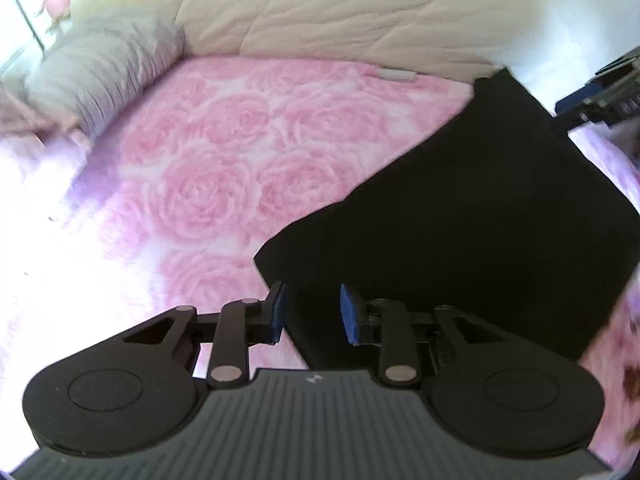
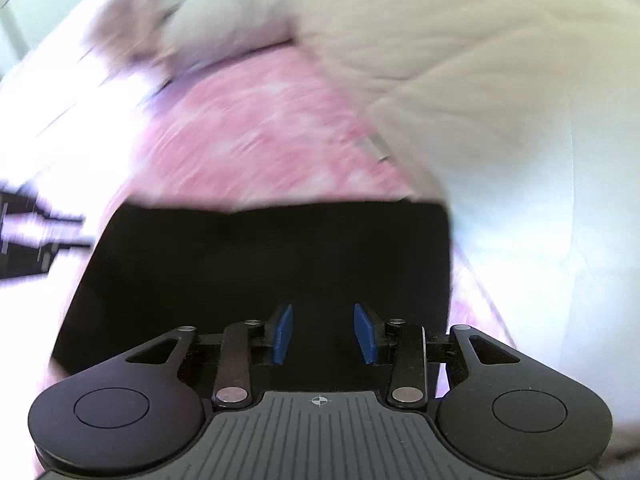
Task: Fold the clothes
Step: 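Lay the folded trousers flat on the bedspread with both grippers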
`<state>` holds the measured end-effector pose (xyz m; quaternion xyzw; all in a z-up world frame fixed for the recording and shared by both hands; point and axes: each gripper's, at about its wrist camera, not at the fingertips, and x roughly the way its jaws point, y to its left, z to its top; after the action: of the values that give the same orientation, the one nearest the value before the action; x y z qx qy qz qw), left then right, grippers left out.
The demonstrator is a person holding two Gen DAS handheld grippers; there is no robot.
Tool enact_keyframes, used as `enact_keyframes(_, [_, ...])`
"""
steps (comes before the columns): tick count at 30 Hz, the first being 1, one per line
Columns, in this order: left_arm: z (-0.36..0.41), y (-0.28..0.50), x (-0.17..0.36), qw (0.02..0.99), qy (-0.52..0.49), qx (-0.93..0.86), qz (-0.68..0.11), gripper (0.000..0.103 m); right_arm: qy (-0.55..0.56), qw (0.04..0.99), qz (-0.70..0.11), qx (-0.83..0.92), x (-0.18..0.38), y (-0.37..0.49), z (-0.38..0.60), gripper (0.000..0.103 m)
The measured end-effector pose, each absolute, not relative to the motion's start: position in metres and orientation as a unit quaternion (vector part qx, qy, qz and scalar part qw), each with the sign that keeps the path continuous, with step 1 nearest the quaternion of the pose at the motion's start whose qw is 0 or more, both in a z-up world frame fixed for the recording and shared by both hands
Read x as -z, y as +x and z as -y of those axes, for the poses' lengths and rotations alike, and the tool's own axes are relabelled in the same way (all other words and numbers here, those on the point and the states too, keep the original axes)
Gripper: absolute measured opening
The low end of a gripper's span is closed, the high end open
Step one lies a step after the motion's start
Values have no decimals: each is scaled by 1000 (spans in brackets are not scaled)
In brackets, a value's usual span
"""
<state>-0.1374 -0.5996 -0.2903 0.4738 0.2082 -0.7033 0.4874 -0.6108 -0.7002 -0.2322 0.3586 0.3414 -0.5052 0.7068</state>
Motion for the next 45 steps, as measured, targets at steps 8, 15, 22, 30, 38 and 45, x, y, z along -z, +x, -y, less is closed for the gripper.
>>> enact_keyframes(8, [622, -140, 327, 489, 493, 680, -237, 24, 377, 700, -349, 496, 278, -624, 777, 39])
enact_keyframes(15, [631, -143, 325, 477, 513, 671, -244, 23, 308, 716, -380, 497, 262, -608, 772, 39])
enact_keyframes(22, [631, -145, 317, 478, 518, 669, -237, 22, 332, 721, -362, 490, 275, -613, 776, 39])
enact_keyframes(30, [601, -164, 311, 461, 507, 691, -231, 22, 364, 718, -336, 489, 250, -610, 658, 39])
enact_keyframes(38, [581, -159, 299, 474, 508, 682, -227, 23, 383, 694, -372, 483, 270, -603, 595, 39])
enact_keyframes(45, [530, -162, 309, 464, 527, 664, -258, 23, 399, 696, -372, 467, 279, -583, 583, 39])
